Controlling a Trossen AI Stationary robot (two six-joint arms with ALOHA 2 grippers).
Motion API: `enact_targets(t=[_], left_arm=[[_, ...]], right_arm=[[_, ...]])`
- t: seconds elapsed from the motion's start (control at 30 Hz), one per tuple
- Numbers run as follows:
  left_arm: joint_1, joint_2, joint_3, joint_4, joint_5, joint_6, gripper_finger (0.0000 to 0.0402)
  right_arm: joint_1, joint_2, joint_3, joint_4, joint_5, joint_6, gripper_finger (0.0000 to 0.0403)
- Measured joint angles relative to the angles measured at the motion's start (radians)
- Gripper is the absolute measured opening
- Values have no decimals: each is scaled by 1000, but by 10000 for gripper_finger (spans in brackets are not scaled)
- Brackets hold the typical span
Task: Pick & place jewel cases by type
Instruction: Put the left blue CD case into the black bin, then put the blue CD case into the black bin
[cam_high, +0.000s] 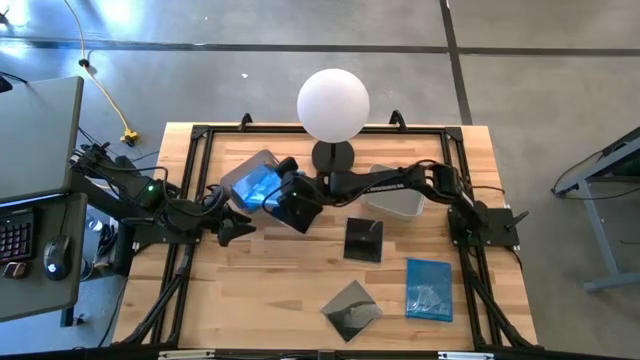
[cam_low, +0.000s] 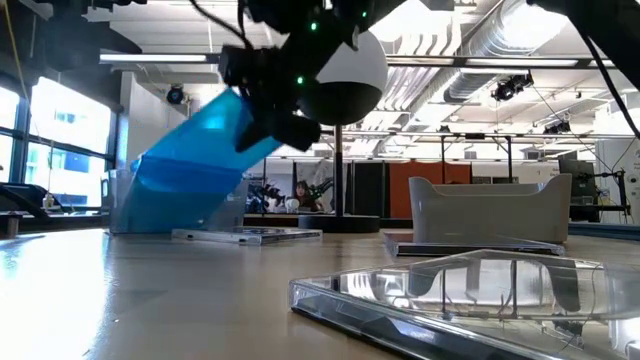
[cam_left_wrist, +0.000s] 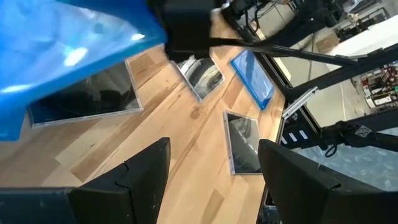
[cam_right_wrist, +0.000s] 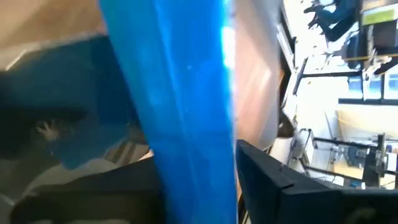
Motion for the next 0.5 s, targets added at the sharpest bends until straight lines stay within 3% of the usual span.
enact_targets(t=[0.33, 0.5], left_arm=[[0, 0, 0, -8, 22, 24, 241], [0, 0, 0, -18, 21, 24, 241]], right_arm=[[8, 28, -2, 140, 37, -60, 144], [68, 13, -2, 135, 224, -127, 149]])
